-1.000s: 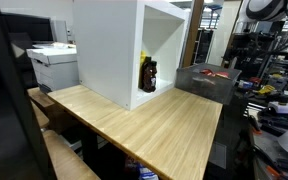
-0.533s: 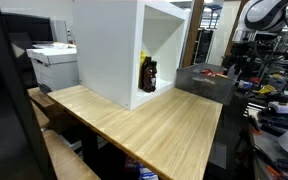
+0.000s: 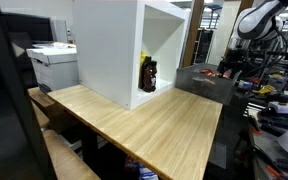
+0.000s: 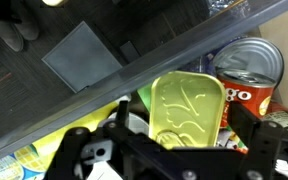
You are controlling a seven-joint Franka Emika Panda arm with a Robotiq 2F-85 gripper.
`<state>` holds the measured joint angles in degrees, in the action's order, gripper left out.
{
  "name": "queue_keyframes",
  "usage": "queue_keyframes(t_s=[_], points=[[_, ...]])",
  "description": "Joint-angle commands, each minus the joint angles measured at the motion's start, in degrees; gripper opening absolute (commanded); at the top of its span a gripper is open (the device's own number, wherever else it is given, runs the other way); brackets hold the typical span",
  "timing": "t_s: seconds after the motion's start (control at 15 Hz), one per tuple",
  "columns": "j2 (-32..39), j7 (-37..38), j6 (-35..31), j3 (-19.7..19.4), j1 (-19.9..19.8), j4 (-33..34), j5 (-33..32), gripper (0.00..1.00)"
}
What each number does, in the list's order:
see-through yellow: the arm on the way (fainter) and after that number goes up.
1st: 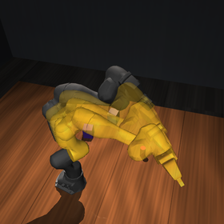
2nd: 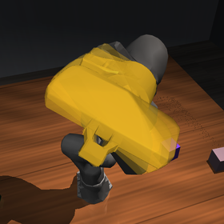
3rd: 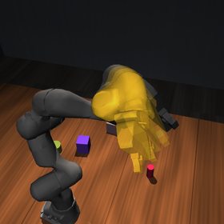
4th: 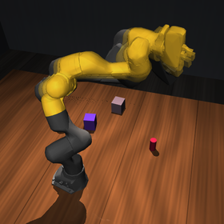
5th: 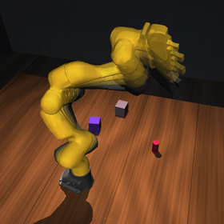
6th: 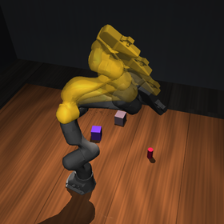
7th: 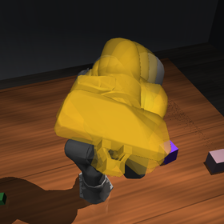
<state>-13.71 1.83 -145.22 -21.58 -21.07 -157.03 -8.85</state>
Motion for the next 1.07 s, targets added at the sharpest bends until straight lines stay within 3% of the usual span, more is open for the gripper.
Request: queue_keyframes(t_s=[0.0, 0.2, 0.27, 0.67, 0.8, 1.0], points=[[3.08, -2.14, -1.38, -0.18, -0.14, 1.40, 3.39, 1.00], [4.04, -2.50, -1.01, -0.28, -0.03, 1.87, 4.81, 1.00], [4.26, -2.52, -0.94, -0.24, -0.07, 1.91, 4.90, 0.75], [4.39, -2.88, -0.22, -0.44, -0.34, 1.98, 5.56, 0.38], [3.75, -2.12, 0.23, -0.25, -0.50, 1.86, 4.94, 0.32], [1.58, -0.98, 1.25, 0.57, -0.50, 1.61, 3.80, 0.32]])
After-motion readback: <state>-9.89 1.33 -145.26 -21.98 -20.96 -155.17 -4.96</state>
